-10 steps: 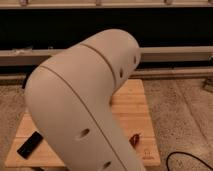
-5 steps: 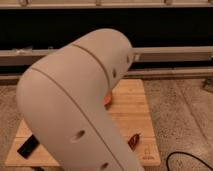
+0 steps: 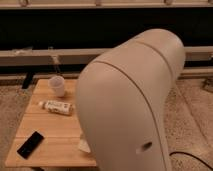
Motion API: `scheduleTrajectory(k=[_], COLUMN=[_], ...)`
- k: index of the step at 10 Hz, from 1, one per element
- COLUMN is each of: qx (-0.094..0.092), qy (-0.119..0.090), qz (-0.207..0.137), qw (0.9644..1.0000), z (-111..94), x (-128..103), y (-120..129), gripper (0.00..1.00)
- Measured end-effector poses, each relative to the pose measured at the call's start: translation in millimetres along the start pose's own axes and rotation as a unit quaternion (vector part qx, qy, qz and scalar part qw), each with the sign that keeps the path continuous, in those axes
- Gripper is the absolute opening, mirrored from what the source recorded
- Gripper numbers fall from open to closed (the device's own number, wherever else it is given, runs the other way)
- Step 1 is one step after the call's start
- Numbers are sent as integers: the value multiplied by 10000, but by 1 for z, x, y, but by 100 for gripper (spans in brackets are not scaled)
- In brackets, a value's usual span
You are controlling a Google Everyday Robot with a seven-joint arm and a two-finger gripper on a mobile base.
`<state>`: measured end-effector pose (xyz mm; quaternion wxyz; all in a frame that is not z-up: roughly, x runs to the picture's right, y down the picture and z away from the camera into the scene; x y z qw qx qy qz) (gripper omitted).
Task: Place the white sponge in the ceramic bowl
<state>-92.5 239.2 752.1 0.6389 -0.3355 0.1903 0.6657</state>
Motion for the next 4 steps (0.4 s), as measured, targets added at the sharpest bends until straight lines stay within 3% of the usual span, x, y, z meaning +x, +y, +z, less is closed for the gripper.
scheduleTrajectory(k=[4], qx=[-209], qy=[-230], qz=[-600], qw=[9977], z=[-49], x=[-1], y=[26], gripper=[0])
